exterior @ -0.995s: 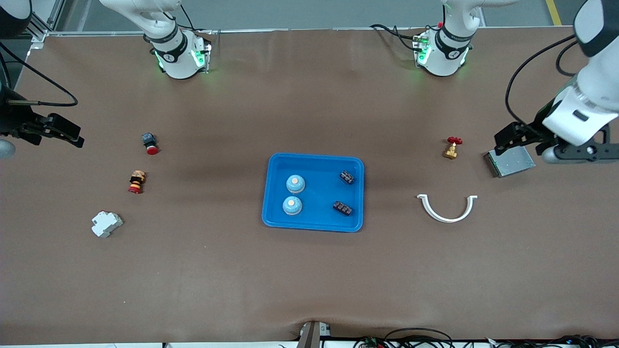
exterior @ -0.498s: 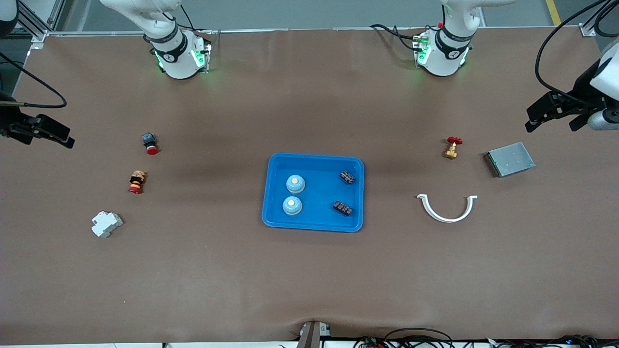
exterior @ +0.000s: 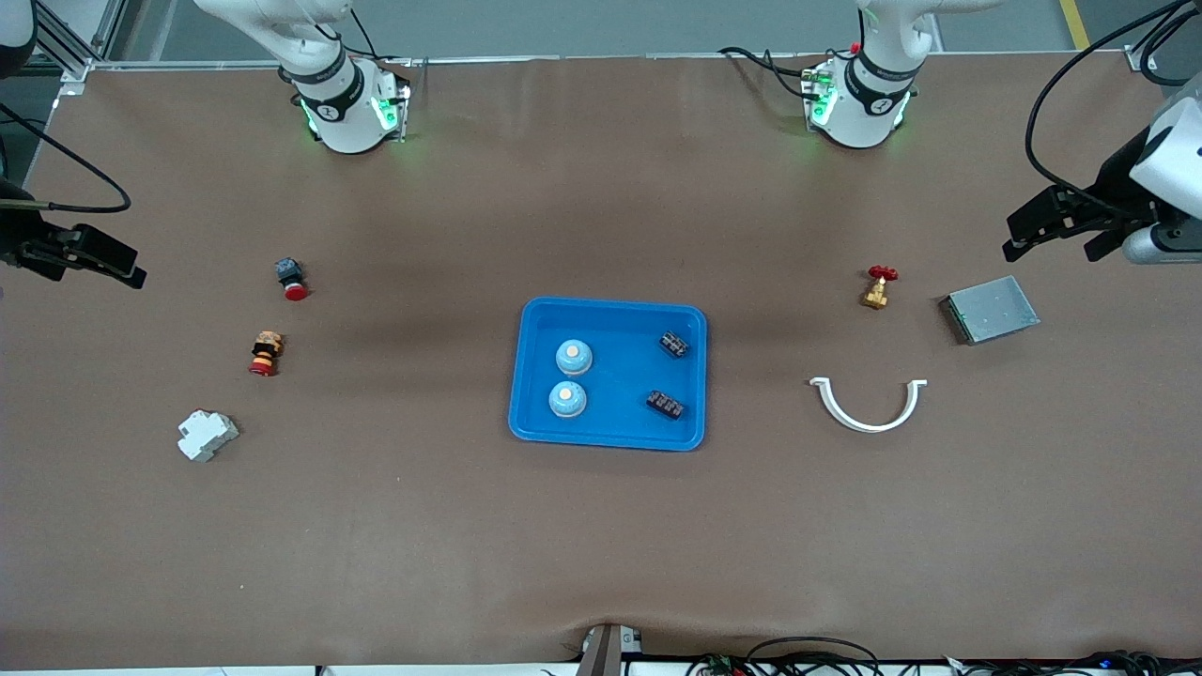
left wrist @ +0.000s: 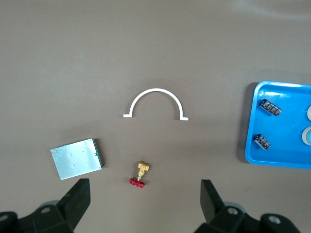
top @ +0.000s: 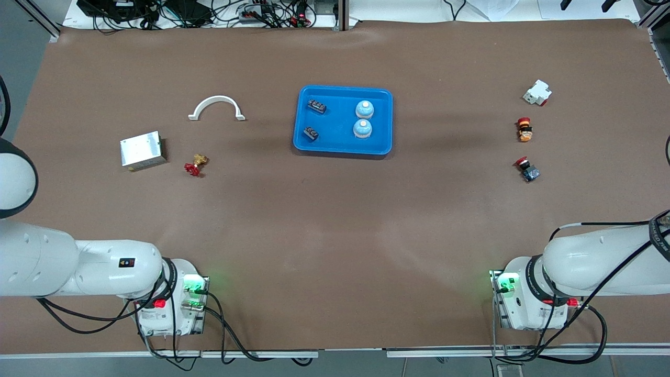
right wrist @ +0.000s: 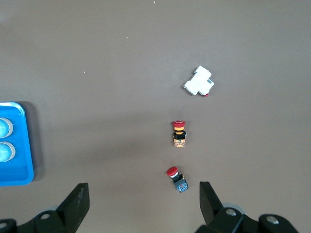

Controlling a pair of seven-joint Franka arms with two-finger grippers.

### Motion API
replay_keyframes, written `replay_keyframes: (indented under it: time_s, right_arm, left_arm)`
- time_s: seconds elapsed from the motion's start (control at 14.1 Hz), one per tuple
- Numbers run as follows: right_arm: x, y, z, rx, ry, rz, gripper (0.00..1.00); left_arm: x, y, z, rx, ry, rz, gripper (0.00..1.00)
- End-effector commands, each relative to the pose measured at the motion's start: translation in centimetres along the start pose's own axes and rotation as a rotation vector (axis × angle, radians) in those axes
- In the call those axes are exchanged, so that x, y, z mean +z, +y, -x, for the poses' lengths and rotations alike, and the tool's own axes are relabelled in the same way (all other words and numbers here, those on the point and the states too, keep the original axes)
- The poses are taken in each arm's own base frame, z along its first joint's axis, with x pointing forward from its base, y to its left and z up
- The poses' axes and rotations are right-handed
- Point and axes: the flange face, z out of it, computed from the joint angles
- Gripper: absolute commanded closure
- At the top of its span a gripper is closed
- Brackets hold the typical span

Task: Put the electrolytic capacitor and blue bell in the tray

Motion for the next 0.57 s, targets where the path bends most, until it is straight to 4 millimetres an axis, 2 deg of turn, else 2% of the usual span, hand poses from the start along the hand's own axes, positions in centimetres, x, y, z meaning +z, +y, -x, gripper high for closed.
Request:
replay_keyframes:
  time_s: [0.0,0.07,0.21,0.36,0.5]
  right_arm:
    - [-0.4,0.3,1.0,0.005,0.011,-0.014,0.0]
    - [-0.4,0.2,1.0,0.003,0.011,-0.014,0.0]
    - [-0.4,0.3,1.0,0.005,0.011,-0.014,0.0]
    - [-0.4,0.3,1.0,0.005,0.011,-0.016,0.0]
    - [-0.3,0.3,1.0,0.005,0.01,-0.014,0.0]
  left_arm:
    - [1.2,0.2,-0.5,-0.004,-0.032,0.015,0.0]
    - [1.5,0.3,-0.7,0.002,-0.038,0.014,0.0]
    - [1.0,0.1,-1.0,0.019,-0.025,0.006,0.0]
    - [1.6,0.0,-2.1,0.017,-0.029,-0.007,0.0]
    - [1.5,0.2,-2.1,0.034,-0.025,-0.043,0.0]
